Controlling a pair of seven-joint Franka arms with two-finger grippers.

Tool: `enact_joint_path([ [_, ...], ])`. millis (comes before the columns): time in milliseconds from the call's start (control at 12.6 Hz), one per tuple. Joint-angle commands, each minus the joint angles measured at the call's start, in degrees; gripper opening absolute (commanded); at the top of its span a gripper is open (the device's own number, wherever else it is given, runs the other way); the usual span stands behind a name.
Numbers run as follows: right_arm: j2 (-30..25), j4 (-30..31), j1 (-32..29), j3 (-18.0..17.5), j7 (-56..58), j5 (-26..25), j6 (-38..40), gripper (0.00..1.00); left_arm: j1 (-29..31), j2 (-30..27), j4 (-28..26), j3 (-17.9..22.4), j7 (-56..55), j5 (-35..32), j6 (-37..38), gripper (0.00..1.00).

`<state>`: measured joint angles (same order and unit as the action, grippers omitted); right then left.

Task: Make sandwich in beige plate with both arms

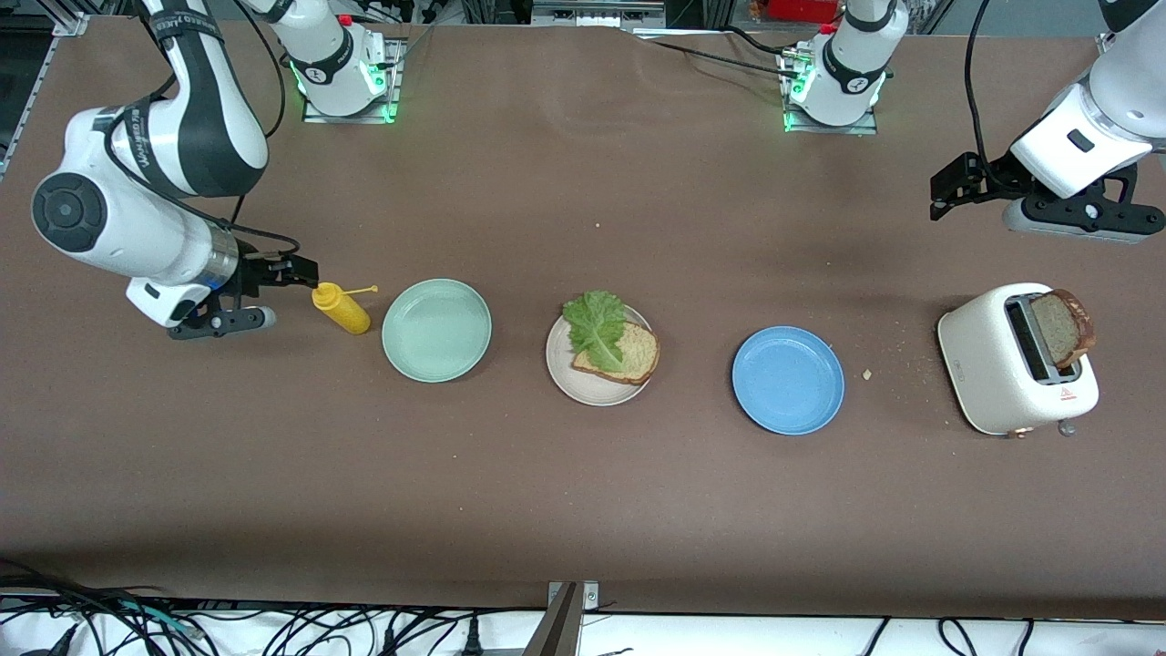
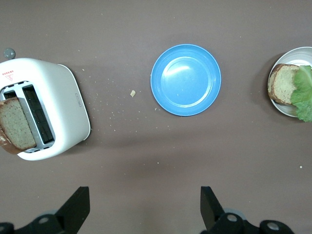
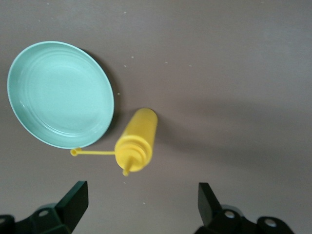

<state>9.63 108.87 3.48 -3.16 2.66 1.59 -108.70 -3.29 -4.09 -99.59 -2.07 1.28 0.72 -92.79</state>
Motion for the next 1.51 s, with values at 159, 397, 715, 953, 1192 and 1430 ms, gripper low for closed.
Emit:
enact_joint_path([
  [159, -1.28, -5.68, -1.37, -0.79, -6.16, -2.91, 7.71, 1.0, 0.83, 1.8, 1.07, 0.05, -0.05, 0.16, 0.68, 1.0],
  [397, -1.46, -9.89, -1.46, 0.08, -8.37, -2.91, 11.04, 1.0, 1.79, 6.18, 3.17, 0.14, 0.48, -5.45, 0.59, 1.0],
  [715, -1.72, -16.39, -1.45, 2.2, -7.23, -3.44, 14.65, 1.0, 9.35, 14.18, 8.98, 0.14, 1.96, -5.82, 0.16, 1.0],
  [953, -2.77, -18.77, -1.54, 3.77, -4.07, -3.36, 17.28, 1.0, 16.97, 19.89, 12.05, 0.14, 6.79, -5.73, -4.66, 1.0],
  [1192, -2.69, -22.99, -2.25, 4.22, -1.34, -3.09, 20.63, 1.0, 21.47, 23.76, 10.83, 0.14, 9.0, -6.08, -11.96, 1.0],
  [1430, -2.78, -23.61, -2.33, 4.48, -1.95, -3.18, 21.51, 1.0, 25.43, 27.46, 9.34, 0.05, 10.67, -5.91, -15.4, 0.98],
])
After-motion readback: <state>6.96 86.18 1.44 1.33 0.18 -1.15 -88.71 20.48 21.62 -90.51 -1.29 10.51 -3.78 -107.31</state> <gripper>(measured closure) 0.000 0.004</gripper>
